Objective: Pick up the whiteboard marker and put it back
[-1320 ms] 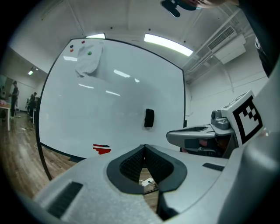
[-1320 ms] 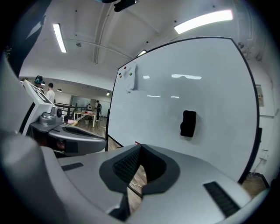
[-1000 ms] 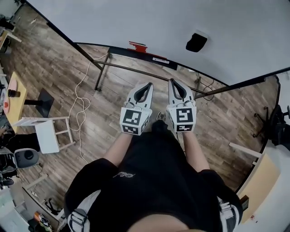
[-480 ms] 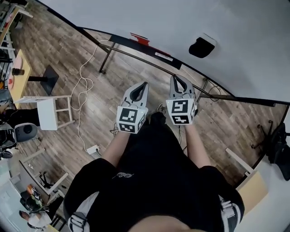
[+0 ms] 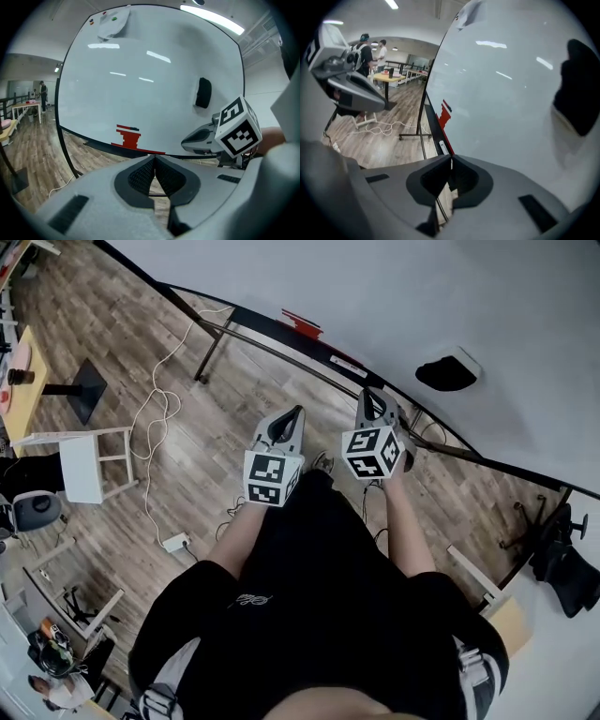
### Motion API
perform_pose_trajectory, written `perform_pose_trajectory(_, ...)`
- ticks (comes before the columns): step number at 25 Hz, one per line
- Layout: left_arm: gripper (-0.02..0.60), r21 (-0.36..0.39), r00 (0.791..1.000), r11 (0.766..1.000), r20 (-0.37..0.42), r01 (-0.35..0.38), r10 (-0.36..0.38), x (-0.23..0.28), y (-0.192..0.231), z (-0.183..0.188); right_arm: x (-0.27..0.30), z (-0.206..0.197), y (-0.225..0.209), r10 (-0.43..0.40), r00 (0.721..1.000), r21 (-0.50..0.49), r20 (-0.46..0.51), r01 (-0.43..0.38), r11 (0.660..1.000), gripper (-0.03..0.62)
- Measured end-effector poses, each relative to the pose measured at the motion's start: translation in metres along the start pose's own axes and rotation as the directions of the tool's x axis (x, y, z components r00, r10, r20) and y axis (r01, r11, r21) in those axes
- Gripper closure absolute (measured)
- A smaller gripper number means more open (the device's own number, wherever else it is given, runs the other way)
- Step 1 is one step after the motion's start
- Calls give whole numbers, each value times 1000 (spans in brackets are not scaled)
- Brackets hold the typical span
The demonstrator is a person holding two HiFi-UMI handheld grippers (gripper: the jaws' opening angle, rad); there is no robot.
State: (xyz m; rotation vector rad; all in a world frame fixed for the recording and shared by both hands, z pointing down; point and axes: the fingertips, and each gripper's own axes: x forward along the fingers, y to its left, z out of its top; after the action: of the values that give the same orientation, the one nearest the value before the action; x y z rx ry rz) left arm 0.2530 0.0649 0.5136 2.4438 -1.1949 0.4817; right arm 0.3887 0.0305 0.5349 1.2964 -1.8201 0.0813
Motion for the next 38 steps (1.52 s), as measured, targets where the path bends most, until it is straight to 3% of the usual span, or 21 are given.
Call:
perform_pose_trajectory(5,574,-56,1000,998,6,-20,20,19,29,-1,46,-10,1,-27,988,-208,-150,-5,978,589)
perform_pose_trajectory(12,574,-128,998,990,-8,-57,56,18,62,-17,96,-29,7,-52,963,-313,-265,-35,949,562)
perform_pose_trajectory(14,574,-147,997,986,-12,-78,77,15,75,-23,105,-33,12,-47,955,-319,-294,-51,946,497)
perform_pose_trajectory(25,574,-156,993,981,-32,-116,113,11,97,-32,129,-50,7,-68,925,-338,-374,-67,939,516)
perform_pose_trajectory(38,574,-106,992,987,-49,-118,113,2,89,-28,129,-50,9,-77,915,-386,-395,-89,918,519)
